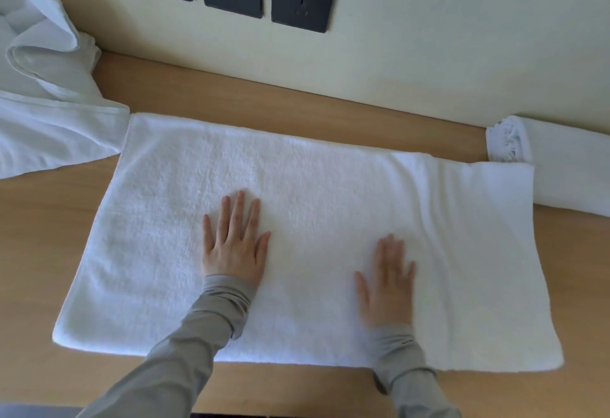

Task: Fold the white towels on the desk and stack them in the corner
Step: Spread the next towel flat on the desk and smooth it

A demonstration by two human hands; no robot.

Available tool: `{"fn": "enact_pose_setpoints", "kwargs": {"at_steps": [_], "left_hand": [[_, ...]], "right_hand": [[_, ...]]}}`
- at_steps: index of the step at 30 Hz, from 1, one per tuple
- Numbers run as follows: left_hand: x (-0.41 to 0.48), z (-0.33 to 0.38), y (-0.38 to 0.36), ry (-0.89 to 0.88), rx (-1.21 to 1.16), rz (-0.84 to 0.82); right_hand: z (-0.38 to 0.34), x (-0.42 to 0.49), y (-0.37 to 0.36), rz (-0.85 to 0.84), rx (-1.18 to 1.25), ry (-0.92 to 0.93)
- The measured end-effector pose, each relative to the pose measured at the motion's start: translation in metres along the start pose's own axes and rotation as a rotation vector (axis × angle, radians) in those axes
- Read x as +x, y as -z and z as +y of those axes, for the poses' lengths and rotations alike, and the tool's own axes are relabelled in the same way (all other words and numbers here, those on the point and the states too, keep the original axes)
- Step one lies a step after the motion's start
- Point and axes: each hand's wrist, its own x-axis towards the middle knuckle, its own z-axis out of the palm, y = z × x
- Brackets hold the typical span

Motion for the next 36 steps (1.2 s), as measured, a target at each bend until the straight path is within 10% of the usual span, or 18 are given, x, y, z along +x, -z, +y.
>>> {"fn": "enact_pose_setpoints", "kwargs": {"at_steps": [7,18,24,36], "left_hand": [[-0.019,0.032,-0.011,-0.174,0.022,-0.022],[-0.021,0.037,-0.008,-0.14,0.029,-0.022],[-0.002,0.108,-0.012,-0.215,0.008,-0.025],[0.033,0.176,-0.041,-0.301,0.103,-0.056]], "right_hand": [[-0.041,-0.004,-0.018,-0.082,0.007,0.429],[0.108,0.001,0.01,-0.086,0.064,0.03],[0.165,0.015,0.037,0.326,0.459,-0.255],[0.237,0.129,0.076,0.104,0.469,-0.52]]}}
